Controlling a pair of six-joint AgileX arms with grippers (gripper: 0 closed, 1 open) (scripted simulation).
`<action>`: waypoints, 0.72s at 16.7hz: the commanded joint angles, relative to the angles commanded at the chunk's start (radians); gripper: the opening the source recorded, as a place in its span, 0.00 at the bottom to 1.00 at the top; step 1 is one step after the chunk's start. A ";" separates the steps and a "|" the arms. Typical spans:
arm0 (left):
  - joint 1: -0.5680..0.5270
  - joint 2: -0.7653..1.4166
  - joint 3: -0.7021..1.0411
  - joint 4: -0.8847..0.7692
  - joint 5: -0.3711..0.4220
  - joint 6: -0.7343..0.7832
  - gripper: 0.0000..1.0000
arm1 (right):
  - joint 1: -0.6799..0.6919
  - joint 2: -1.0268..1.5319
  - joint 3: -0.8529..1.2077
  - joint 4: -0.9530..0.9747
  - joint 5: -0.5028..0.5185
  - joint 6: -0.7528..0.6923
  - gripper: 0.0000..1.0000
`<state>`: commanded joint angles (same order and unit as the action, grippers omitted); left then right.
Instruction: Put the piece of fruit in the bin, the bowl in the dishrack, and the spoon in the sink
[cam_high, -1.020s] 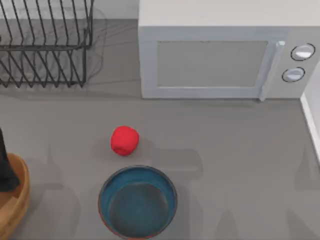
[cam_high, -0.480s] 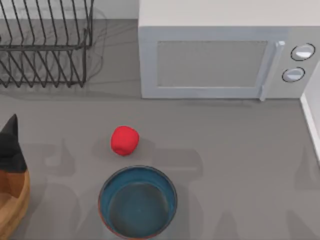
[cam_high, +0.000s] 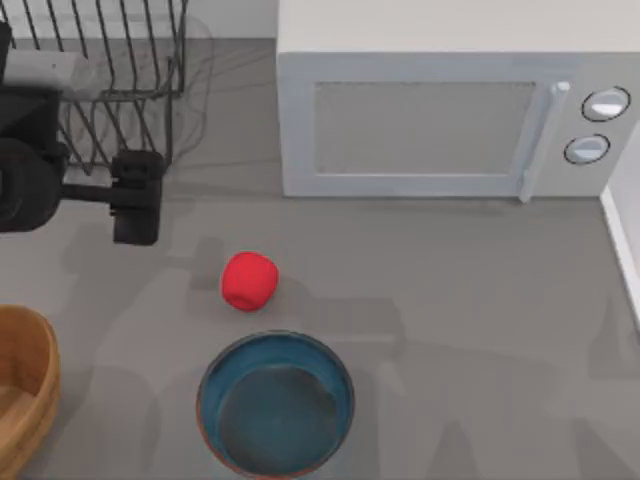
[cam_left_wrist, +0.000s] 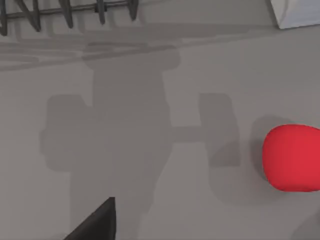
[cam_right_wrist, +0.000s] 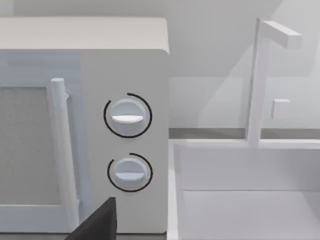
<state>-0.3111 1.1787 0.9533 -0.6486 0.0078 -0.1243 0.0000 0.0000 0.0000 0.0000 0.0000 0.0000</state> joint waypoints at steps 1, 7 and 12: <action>-0.026 0.107 0.081 -0.055 0.001 -0.011 1.00 | 0.000 0.000 0.000 0.000 0.000 0.000 1.00; -0.159 0.660 0.498 -0.336 0.004 -0.066 1.00 | 0.000 0.000 0.000 0.000 0.000 0.000 1.00; -0.217 0.900 0.680 -0.460 0.004 -0.091 1.00 | 0.000 0.000 0.000 0.000 0.000 0.000 1.00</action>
<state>-0.5285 2.0787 1.6334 -1.1089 0.0118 -0.2149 0.0000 0.0000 0.0000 0.0000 0.0000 0.0000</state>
